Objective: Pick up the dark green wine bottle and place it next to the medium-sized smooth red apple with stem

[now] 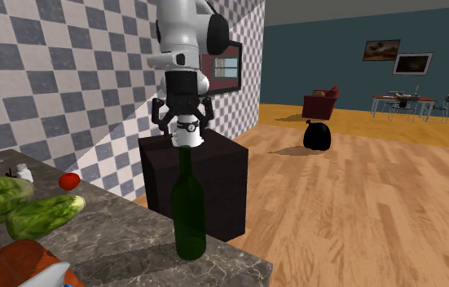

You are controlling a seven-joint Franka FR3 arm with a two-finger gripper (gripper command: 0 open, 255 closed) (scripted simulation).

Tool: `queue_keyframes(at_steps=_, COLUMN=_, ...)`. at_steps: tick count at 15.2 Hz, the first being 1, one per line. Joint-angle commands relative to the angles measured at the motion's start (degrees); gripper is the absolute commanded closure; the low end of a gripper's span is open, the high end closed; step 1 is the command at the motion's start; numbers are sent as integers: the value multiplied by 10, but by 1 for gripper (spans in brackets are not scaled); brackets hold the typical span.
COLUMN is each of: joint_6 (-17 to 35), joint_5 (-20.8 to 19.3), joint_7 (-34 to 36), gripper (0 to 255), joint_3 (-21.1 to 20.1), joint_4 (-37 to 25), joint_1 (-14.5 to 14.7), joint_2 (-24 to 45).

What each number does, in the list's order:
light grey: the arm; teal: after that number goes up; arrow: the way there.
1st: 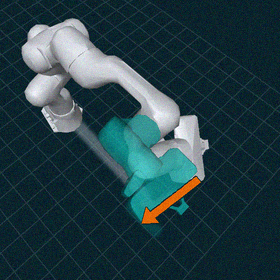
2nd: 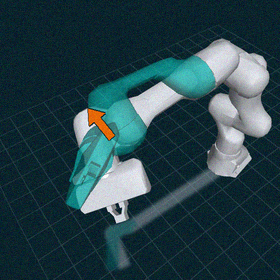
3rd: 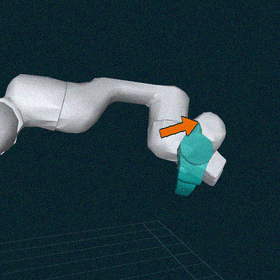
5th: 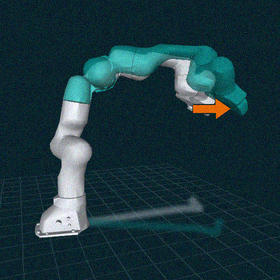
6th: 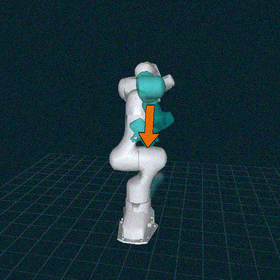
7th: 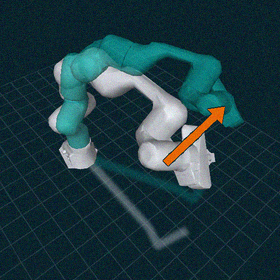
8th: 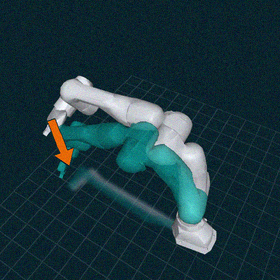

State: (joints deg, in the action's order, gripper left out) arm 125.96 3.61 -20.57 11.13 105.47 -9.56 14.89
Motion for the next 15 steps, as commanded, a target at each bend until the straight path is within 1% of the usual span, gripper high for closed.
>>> queue_keyframes(at_steps=1, joint_6=6, joint_5=3, joint_7=-2, gripper=0, joint_3=1, joint_4=-20, joint_1=-4, joint_2=21)
queue_keyframes(at_steps=8, joint_6=52, joint_5=12, joint_7=-8, gripper=0, joint_3=-2, joint_4=-6, joint_1=-7, joint_2=54)
queue_keyframes(at_steps=15, joint_6=52, joint_5=12, joint_7=-8, gripper=0, joint_3=-2, joint_4=-6, joint_1=-7, joint_2=54)
